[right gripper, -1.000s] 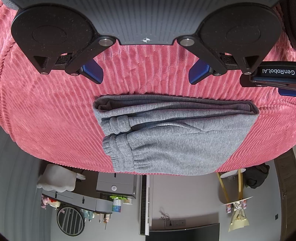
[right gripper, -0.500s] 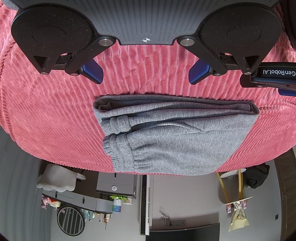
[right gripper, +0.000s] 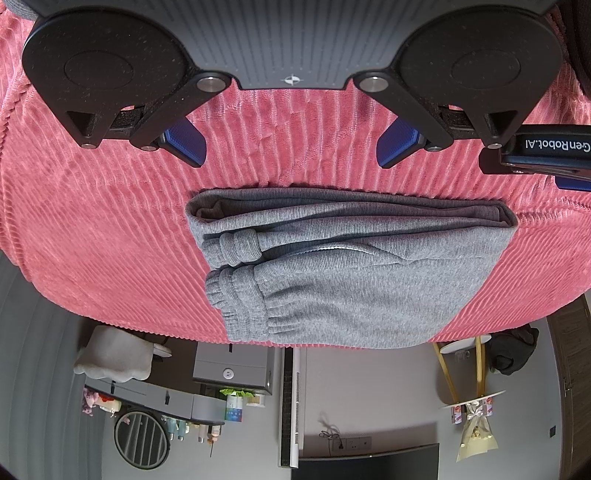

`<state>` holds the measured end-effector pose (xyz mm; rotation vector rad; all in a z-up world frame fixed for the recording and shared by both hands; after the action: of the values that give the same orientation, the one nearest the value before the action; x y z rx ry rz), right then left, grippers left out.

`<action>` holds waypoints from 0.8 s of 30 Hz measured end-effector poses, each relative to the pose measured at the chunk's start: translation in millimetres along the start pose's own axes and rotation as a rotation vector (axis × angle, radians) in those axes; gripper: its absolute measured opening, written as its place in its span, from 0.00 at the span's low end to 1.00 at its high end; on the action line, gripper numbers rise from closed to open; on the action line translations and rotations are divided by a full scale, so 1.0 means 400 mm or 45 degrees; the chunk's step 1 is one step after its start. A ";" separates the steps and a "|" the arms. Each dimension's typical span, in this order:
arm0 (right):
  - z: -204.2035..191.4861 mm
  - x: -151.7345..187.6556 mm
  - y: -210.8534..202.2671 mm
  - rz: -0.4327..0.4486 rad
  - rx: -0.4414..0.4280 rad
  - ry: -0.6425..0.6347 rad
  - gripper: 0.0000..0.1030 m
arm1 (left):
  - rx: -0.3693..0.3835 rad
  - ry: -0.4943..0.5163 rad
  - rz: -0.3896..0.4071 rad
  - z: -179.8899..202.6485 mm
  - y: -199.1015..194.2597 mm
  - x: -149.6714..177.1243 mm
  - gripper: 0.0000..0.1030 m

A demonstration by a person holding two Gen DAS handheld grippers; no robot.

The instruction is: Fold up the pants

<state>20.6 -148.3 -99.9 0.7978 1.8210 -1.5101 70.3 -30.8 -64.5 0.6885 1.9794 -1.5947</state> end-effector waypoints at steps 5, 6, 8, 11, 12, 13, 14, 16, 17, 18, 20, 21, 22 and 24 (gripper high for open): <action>0.001 0.000 0.000 0.001 -0.001 0.000 0.96 | 0.001 -0.002 -0.001 0.000 0.000 0.000 0.97; 0.001 0.000 0.000 0.000 -0.001 0.000 0.96 | 0.000 -0.001 0.000 -0.001 0.000 0.000 0.97; 0.000 0.000 0.000 0.000 -0.001 0.000 0.96 | 0.000 0.000 -0.001 0.000 0.000 0.000 0.97; 0.001 0.000 0.001 0.000 -0.001 0.000 0.96 | 0.002 -0.001 -0.001 0.000 -0.001 0.000 0.97; 0.001 0.000 0.000 0.001 -0.001 0.000 0.96 | 0.002 -0.001 -0.001 0.000 -0.001 0.000 0.97; 0.001 0.000 0.000 0.001 -0.001 0.000 0.96 | 0.003 -0.002 -0.002 -0.001 -0.001 0.000 0.97; 0.001 0.000 0.000 0.002 -0.001 0.000 0.96 | 0.003 -0.002 -0.002 0.000 -0.001 0.000 0.97; 0.001 0.000 0.000 0.001 -0.002 0.000 0.96 | 0.003 -0.003 -0.003 0.000 -0.002 0.000 0.97; 0.001 0.000 0.000 0.002 -0.002 0.000 0.96 | 0.004 -0.004 -0.003 0.000 -0.002 -0.001 0.97; 0.002 0.000 0.001 0.001 -0.002 0.000 0.96 | 0.005 -0.005 -0.003 0.000 -0.002 0.000 0.97; -0.001 -0.001 0.000 0.002 -0.001 0.001 0.96 | 0.004 -0.004 -0.003 -0.001 -0.001 0.000 0.97; -0.001 -0.001 0.000 0.002 -0.002 0.002 0.96 | 0.004 -0.004 -0.004 -0.001 -0.001 0.000 0.97; -0.001 -0.001 0.000 0.002 -0.001 0.001 0.96 | 0.005 -0.006 -0.005 -0.001 -0.001 0.000 0.97; -0.001 -0.001 0.000 0.002 -0.001 0.001 0.96 | 0.005 -0.007 -0.005 -0.001 -0.002 0.000 0.97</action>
<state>20.6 -148.0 -99.6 0.7992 1.8211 -1.5078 69.7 -30.7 -63.9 0.6810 1.9757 -1.6014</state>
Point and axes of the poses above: each gripper's, at about its wrist camera, not at the fingertips, and y roughly the way its jaws point, z to its right, x to its underside, the point moved 7 cm from there along y, roughly the way its jaws point, and after that the axes turned 15 degrees about -x, right-handed, at the moved point
